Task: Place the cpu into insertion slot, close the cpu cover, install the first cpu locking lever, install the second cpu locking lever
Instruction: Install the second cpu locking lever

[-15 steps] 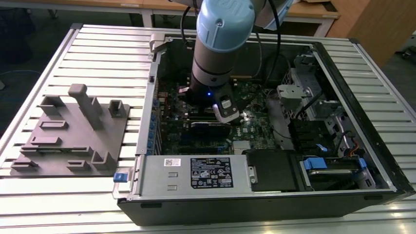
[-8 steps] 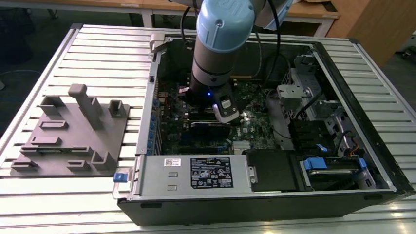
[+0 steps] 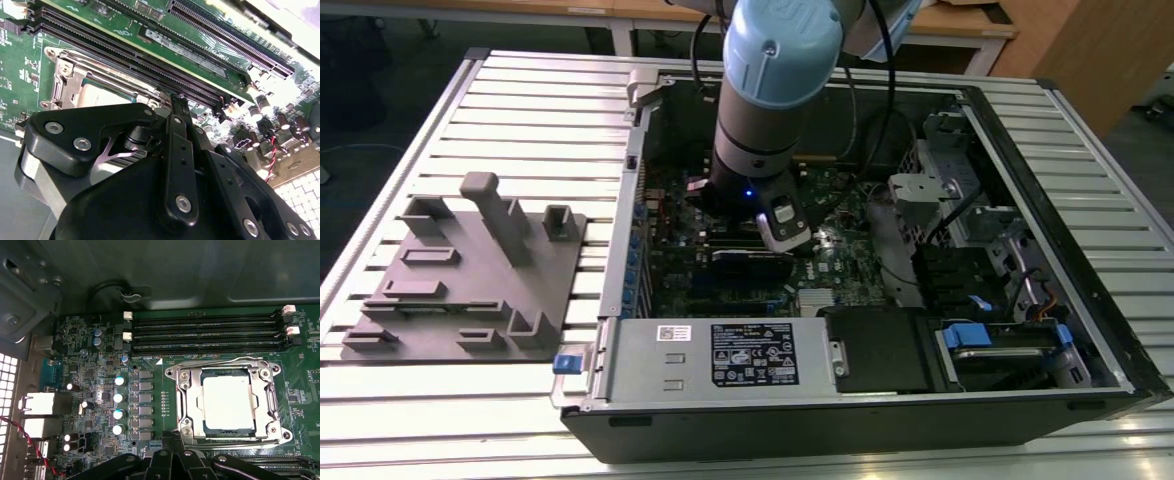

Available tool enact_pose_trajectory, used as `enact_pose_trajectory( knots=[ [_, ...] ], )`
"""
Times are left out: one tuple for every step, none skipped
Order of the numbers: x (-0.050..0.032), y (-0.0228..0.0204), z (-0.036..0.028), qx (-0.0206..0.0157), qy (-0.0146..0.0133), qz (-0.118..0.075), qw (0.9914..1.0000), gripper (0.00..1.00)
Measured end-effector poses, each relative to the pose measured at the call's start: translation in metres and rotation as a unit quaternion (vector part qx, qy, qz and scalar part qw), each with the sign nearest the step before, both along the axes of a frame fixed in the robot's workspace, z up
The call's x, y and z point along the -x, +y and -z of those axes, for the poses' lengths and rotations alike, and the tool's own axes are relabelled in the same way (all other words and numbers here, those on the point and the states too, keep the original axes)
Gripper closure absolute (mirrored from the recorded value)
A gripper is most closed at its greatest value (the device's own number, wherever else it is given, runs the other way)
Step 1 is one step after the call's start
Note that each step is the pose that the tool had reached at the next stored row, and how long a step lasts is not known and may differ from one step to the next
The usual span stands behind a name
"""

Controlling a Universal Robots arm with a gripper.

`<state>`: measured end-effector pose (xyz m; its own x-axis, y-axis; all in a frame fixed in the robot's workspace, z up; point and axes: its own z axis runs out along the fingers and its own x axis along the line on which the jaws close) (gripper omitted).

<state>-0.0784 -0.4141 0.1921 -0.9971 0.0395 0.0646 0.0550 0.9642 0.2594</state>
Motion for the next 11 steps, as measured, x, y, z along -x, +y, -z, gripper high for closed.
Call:
enact_pose_trajectory(
  knots=[
    [0.0000, 0.0000, 0.0001, 0.0000, 0.0000, 0.000, 1.00000, 0.90],
    [0.0000, 0.0000, 0.0001, 0.0000, 0.0000, 0.000, 1.00000, 0.90],
    [0.0000, 0.0000, 0.0001, -0.0001, 0.0000, 0.000, 1.00000, 0.90],
    [0.0000, 0.0000, 0.0002, -0.0001, 0.0000, 0.000, 1.00000, 0.90],
    [0.0000, 0.0000, 0.0002, -0.0001, 0.0000, 0.000, 1.00000, 0.90],
    [0.0000, 0.0000, 0.0002, -0.0001, 0.0000, 0.000, 1.00000, 0.90],
    [0.0000, 0.0000, 0.0005, -0.0001, 0.0000, 0.000, 1.00000, 0.90],
    [0.0000, 0.0000, 0.0006, -0.0001, 0.0000, 0.000, 1.00000, 0.90],
    [0.0000, 0.0000, 0.0007, -0.0001, 0.0000, 0.000, 1.00000, 0.90],
    [0.0000, 0.0000, 0.0007, 0.0000, 0.0000, 0.000, 1.00000, 0.90],
    [0.0000, 0.0001, 0.0008, -0.0001, 0.0000, 0.000, 1.00000, 0.90]
  ],
)
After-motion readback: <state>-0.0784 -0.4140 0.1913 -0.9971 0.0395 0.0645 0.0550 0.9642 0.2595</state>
